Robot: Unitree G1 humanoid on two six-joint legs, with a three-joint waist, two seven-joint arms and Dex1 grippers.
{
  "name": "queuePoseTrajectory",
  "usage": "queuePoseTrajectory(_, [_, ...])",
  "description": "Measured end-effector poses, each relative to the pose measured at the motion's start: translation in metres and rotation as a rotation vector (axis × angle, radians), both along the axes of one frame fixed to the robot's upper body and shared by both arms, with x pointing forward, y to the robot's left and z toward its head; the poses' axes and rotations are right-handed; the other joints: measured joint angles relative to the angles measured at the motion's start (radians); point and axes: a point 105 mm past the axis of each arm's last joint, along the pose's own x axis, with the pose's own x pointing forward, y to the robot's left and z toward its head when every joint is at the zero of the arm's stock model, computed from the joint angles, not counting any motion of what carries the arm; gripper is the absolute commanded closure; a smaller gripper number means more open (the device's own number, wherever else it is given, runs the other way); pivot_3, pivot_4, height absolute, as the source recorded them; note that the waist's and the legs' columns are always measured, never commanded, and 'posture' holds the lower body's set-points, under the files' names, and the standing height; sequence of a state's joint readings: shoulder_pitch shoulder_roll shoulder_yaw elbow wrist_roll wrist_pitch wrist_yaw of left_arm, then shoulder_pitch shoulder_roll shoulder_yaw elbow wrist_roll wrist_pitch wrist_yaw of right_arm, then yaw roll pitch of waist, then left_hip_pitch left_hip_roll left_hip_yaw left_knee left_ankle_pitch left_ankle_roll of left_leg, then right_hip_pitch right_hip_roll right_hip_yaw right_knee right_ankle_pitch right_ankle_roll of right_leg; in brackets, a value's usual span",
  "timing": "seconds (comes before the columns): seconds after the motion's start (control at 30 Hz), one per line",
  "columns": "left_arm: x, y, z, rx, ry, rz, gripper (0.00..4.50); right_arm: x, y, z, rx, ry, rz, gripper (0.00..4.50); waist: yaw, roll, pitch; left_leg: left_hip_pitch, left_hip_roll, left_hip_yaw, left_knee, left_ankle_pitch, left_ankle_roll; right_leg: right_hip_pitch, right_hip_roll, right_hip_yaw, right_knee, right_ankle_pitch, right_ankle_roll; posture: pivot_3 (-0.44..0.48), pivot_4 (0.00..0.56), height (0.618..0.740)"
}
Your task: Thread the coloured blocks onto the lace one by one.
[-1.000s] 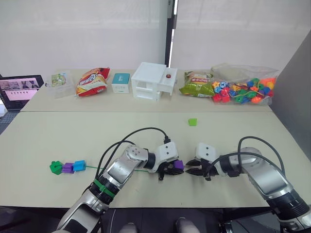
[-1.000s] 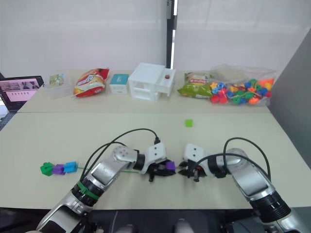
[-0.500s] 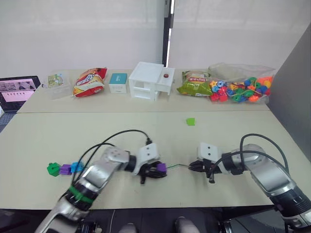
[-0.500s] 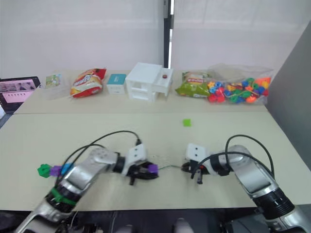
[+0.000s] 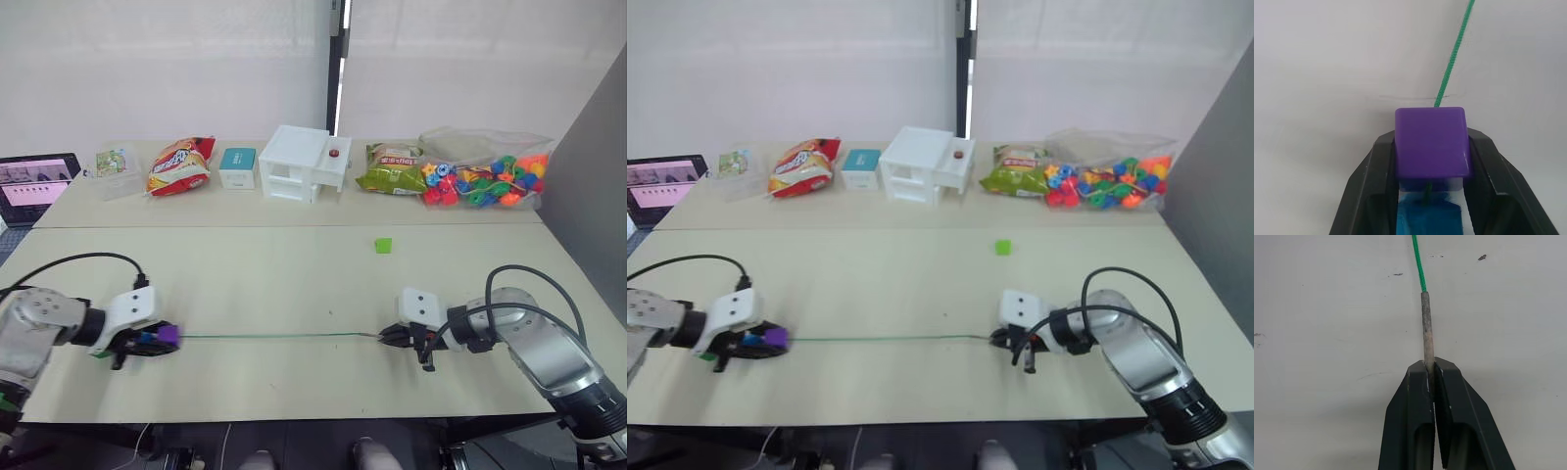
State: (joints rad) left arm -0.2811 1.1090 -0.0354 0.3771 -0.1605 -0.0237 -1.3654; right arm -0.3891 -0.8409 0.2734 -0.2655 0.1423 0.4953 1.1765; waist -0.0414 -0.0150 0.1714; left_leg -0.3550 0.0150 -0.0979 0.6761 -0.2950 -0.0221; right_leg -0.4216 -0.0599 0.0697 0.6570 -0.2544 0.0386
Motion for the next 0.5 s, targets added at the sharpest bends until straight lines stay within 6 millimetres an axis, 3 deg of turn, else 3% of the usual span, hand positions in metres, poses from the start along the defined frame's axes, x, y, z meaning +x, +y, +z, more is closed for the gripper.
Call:
queuePoseTrajectory(0.13, [0.002, -0.007, 0.001, -0.026, 0.003, 0.002, 3.30, 0.002, 0.006, 0.004, 0.012, -0.013, 0.018, 4.50, 0.001, 0.000, 0.000, 0.000, 0.000, 0.000, 0.001, 0.000, 0.000, 0.000, 0.000, 0.000, 0.000, 0.000, 0.000, 0.000, 0.150, 0.740])
queuePoseTrajectory(0.2, [0.002, -0.013, 0.002, -0.055, 0.008, 0.002, 2.23, 0.003, 0.008, 0.004, 0.014, -0.012, 0.022, 4.50, 0.001, 0.000, 0.000, -0.001, 0.000, 0.000, 0.000, 0.000, 0.000, 0.000, 0.000, 0.000, 0.000, 0.000, 0.000, 0.000, 0.150, 0.740])
queuePoseTrajectory(0.3, [-0.002, -0.031, 0.014, -0.156, 0.054, -0.022, 1.24, 0.001, 0.010, 0.001, 0.014, 0.000, 0.031, 4.50, -0.001, -0.001, 0.000, -0.003, 0.000, -0.001, 0.001, 0.000, 0.000, -0.002, 0.000, 0.000, 0.001, 0.000, 0.000, 0.000, 0.150, 0.740])
queuePoseTrajectory(0.4, [-0.003, -0.036, 0.024, -0.150, 0.055, -0.037, 0.26, 0.001, 0.010, 0.001, 0.011, 0.011, 0.024, 4.50, -0.002, -0.001, 0.000, -0.002, 0.000, -0.001, 0.000, 0.000, 0.000, -0.002, 0.000, 0.000, 0.001, 0.000, 0.000, 0.000, 0.150, 0.740])
queuePoseTrajectory(0.5, [-0.001, -0.052, 0.037, -0.187, 0.046, -0.069, 0.26, 0.000, 0.012, 0.001, 0.009, 0.020, 0.020, 4.50, -0.003, -0.001, 0.001, -0.002, 0.000, -0.001, 0.001, 0.000, 0.000, -0.002, 0.000, 0.000, 0.001, 0.000, 0.000, 0.000, 0.150, 0.740])
